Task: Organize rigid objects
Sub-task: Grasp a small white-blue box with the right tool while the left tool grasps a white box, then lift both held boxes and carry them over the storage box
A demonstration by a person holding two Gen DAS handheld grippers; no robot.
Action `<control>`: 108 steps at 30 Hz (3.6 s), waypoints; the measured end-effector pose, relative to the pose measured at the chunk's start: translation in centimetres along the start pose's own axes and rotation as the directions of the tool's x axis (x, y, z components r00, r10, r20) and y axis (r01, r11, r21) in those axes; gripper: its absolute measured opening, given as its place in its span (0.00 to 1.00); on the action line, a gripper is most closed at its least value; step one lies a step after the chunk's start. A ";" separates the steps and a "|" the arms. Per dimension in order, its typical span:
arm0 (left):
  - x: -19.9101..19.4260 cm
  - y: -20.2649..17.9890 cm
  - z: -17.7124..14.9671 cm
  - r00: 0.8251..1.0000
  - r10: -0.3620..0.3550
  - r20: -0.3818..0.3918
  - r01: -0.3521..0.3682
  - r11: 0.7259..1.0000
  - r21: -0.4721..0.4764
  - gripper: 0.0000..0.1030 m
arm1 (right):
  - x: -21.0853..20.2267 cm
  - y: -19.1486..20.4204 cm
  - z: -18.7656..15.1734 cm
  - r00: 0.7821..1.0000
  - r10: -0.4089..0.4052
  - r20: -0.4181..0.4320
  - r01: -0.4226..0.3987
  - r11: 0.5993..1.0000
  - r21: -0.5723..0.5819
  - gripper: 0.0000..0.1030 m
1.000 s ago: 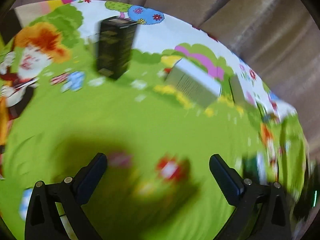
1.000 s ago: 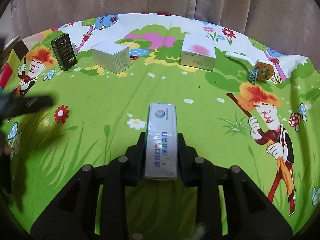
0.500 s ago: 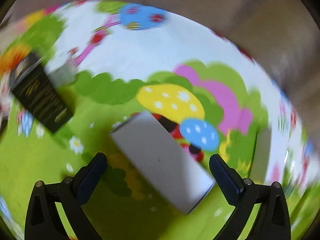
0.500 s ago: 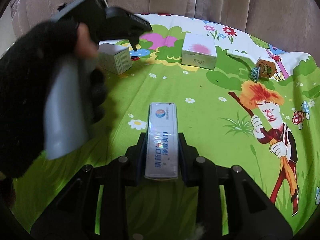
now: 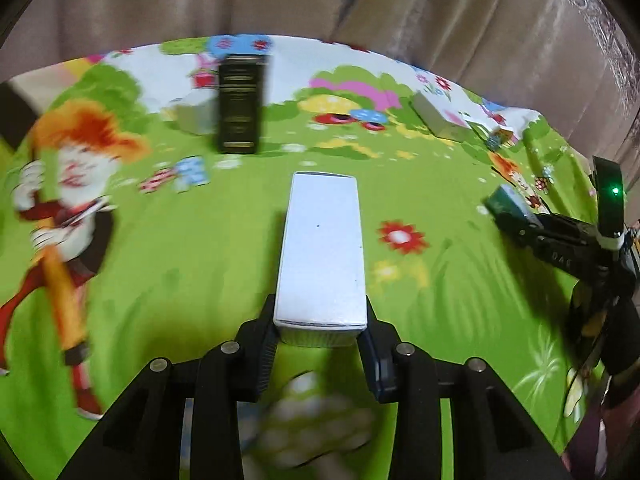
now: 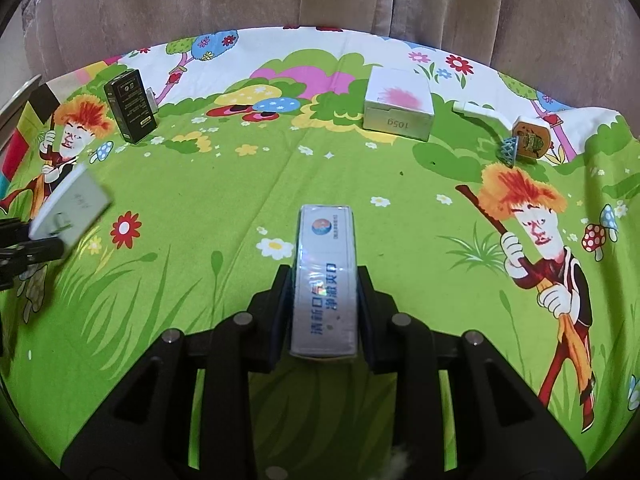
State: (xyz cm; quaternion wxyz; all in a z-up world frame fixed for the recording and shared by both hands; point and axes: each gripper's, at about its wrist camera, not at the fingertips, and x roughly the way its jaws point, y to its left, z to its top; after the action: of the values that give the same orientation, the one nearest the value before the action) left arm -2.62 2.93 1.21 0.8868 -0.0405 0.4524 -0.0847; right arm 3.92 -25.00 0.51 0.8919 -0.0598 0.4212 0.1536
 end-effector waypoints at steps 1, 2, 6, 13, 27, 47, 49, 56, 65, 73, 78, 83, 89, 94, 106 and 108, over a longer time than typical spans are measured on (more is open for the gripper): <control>0.1 0.6 0.1 1.000 0.011 0.001 -0.011 1.000 -0.011 0.39 | 0.0 0.0 0.0 1.000 0.000 0.000 0.000 1.000 0.000 0.34; 0.9 0.9 0.8 1.000 0.019 0.001 -0.019 0.999 -0.027 0.46 | 0.0 0.0 0.0 1.000 -0.001 0.000 0.001 1.000 0.000 0.34; 1.6 1.4 1.7 0.996 0.061 0.058 -0.057 0.996 -0.068 0.71 | 0.0 0.1 0.0 1.000 -0.007 0.000 0.007 1.000 -0.002 0.34; 3.1 -0.7 1.9 0.983 0.173 0.056 -0.175 0.984 0.032 0.58 | 0.0 0.0 0.0 1.000 -0.005 0.000 0.005 1.000 0.001 0.35; -2.2 2.0 -3.5 0.978 0.191 0.081 -0.176 0.971 -0.162 0.36 | -2.1 6.1 -1.8 1.000 -0.002 -0.016 0.002 1.000 0.020 0.32; -16.1 0.3 -10.0 0.930 0.260 0.261 -0.209 0.956 -0.207 0.36 | -17.6 23.2 -6.3 0.974 0.188 0.125 -0.140 0.937 -0.320 0.32; -17.9 -0.9 -9.5 0.920 0.248 0.304 -0.195 0.961 -0.195 0.36 | -19.5 22.8 -6.0 0.968 0.185 0.172 -0.124 0.940 -0.318 0.32; -22.6 -4.8 -8.1 0.885 0.210 0.415 -0.177 0.977 -0.118 0.36 | -25.4 20.9 -5.7 0.940 0.158 0.304 -0.063 0.952 -0.300 0.32; -23.8 -10.3 -8.4 0.882 0.136 0.451 -0.156 0.988 0.007 0.36 | -29.2 16.5 -8.3 0.932 0.078 0.354 -0.007 0.980 -0.199 0.32; -25.0 -14.8 -8.5 0.876 0.071 0.476 -0.141 0.984 0.113 0.36 | -31.9 12.9 -9.7 0.917 0.016 0.397 0.036 0.992 -0.124 0.32; -25.7 -17.5 -8.3 0.871 0.033 0.490 -0.137 0.974 0.178 0.36 | -33.5 11.2 -10.8 0.905 -0.026 0.425 0.067 0.994 -0.083 0.32; -25.5 -21.0 -8.1 0.879 -0.032 0.475 -0.108 0.959 0.264 0.36 | -34.7 8.6 -12.6 0.901 -0.081 0.426 0.098 0.995 -0.019 0.32; -24.4 -25.4 -8.5 0.894 -0.111 0.434 -0.063 0.928 0.366 0.36 | -35.9 4.8 -15.5 0.900 -0.161 0.405 0.135 0.987 0.091 0.32; -23.5 -29.1 -9.2 0.906 -0.177 0.385 -0.022 0.888 0.459 0.36 | -37.0 1.7 -17.7 0.894 -0.222 0.389 0.163 0.970 0.181 0.32; -21.2 -37.7 -11.4 0.917 -0.298 0.264 0.063 0.763 0.643 0.36 | -38.7 -3.7 -23.0 0.890 -0.351 0.293 0.255 0.913 0.319 0.32; -20.5 -39.0 -12.0 0.921 -0.314 0.231 0.085 0.740 0.667 0.36 | -38.9 -4.6 -23.9 0.888 -0.372 0.269 0.275 0.900 0.338 0.32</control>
State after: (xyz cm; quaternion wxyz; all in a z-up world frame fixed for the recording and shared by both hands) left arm -28.57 -31.50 16.23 0.8939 0.2046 0.2340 -0.3230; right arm -35.40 -43.65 15.09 0.9611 0.0280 0.2693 -0.0544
